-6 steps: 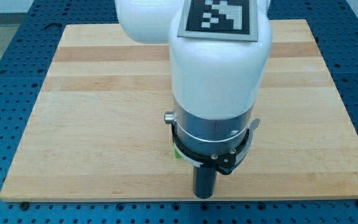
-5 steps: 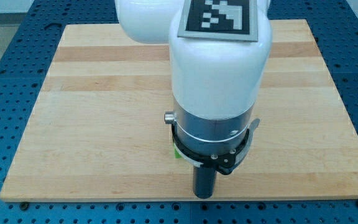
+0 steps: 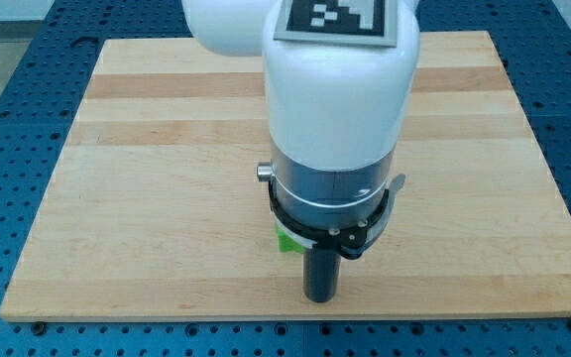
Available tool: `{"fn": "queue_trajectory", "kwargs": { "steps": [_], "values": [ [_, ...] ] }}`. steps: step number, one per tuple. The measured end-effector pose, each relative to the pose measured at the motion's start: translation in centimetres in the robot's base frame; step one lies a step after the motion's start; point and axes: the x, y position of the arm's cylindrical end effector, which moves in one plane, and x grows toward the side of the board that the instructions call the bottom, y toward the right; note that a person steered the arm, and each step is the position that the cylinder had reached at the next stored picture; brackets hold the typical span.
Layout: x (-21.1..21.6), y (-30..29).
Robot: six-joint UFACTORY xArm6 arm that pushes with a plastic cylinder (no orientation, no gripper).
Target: Move your arm slightly up and right
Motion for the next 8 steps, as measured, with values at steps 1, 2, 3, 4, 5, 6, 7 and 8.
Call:
{"fn": "queue_trajectory", "kwargs": {
  "steps": [1,2,3,4,5,6,7,8],
  "values": [
    [0.0,0.9],
    [-0.8,2.0],
    [-3.2,6.1],
    [-3.2,10.0],
    [-5.3,10.0],
    [-5.3,10.0],
    [-5.3,9.9],
    [-5.3,9.9]
  ]
}}
